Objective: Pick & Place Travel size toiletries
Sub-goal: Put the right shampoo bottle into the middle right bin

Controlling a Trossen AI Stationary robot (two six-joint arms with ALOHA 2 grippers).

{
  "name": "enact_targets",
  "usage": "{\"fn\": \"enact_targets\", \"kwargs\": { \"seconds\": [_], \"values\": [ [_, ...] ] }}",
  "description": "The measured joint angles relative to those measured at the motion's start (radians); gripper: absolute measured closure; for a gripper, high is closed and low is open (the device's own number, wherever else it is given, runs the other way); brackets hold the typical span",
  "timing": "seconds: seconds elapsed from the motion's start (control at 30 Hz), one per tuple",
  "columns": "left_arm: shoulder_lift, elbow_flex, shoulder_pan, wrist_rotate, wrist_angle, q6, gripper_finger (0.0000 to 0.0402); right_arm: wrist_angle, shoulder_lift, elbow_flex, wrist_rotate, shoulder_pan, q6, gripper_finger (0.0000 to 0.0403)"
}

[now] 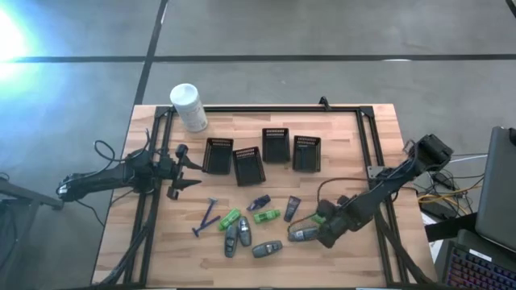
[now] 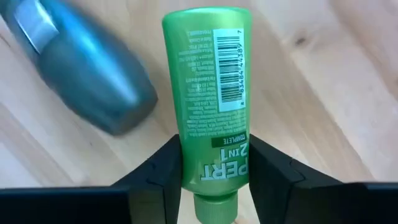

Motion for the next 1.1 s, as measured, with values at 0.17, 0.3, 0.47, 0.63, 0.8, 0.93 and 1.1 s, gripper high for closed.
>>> {"fn": "enact_targets", "kwargs": {
  "seconds": [0.17, 0.3, 0.47, 0.63, 0.8, 0.93, 1.1],
  "values": [
    [0.0, 0.0, 0.0, 0.0, 0.0, 0.0, 0.0188, 0.032, -0.116, 0.02, 0.116, -0.079, 0.151, 0.0255],
    [0.0, 0.0, 0.0, 0.0, 0.0, 0.0, 0.0188, 0.056, -0.193, 0.068, 0.285, -0.19, 0.208, 0.0256],
    [0.0, 0.0, 0.0, 0.0, 0.0, 0.0, 0.0188, 0.088, -0.206, 0.148, 0.328, -0.401, 0.123, 0.0263],
    [0.002, 0.0, 0.0, 0.0, 0.0, 0.0, 0.0188, 0.207, -0.13, 0.215, 0.205, -0.643, -0.03, 0.026],
    [0.001, 0.0, 0.0, 0.0, 0.0, 0.0, 0.0188, 0.252, 0.016, 0.282, 0.076, -0.827, -0.117, 0.0261],
    [0.002, 0.0, 0.0, 0.0, 0.0, 0.0, 0.0188, 0.253, 0.152, 0.353, -0.003, -0.895, -0.154, 0.0254],
    [0.002, 0.0, 0.0, 0.026, 0.001, 0.001, 0.0188, 0.252, 0.292, 0.43, -0.02, -0.927, -0.158, 0.0239]
  ]
}}
